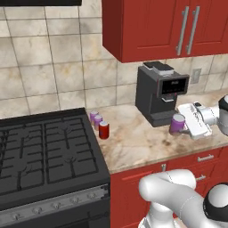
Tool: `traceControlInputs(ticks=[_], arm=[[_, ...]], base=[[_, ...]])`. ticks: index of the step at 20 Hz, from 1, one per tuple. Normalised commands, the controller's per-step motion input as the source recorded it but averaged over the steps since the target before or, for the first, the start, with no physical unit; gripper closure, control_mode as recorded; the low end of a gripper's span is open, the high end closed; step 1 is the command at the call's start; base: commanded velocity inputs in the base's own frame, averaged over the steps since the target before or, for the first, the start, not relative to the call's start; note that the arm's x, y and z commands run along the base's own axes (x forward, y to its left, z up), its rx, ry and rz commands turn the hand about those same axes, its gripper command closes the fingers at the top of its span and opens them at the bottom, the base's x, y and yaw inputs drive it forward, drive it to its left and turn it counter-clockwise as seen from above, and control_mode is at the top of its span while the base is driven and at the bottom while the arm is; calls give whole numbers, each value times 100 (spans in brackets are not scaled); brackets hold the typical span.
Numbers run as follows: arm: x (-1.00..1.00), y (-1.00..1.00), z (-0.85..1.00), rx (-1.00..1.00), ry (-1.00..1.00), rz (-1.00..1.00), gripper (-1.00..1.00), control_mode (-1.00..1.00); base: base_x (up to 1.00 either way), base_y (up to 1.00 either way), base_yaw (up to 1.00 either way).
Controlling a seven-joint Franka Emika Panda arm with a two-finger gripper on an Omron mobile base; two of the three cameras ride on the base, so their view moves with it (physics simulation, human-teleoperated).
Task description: Four empty soda cans are scattered around the kitchen. Gather all the cans and cluster them next to the stove for recycling.
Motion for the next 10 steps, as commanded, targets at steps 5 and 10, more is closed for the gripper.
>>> traceControlInputs(ticks=[5,10], arm=[[0,0,0,0,0,0,100,100],[0,0,0,0,0,0,100,100]], base=[[2,64,0],[29,38,0]])
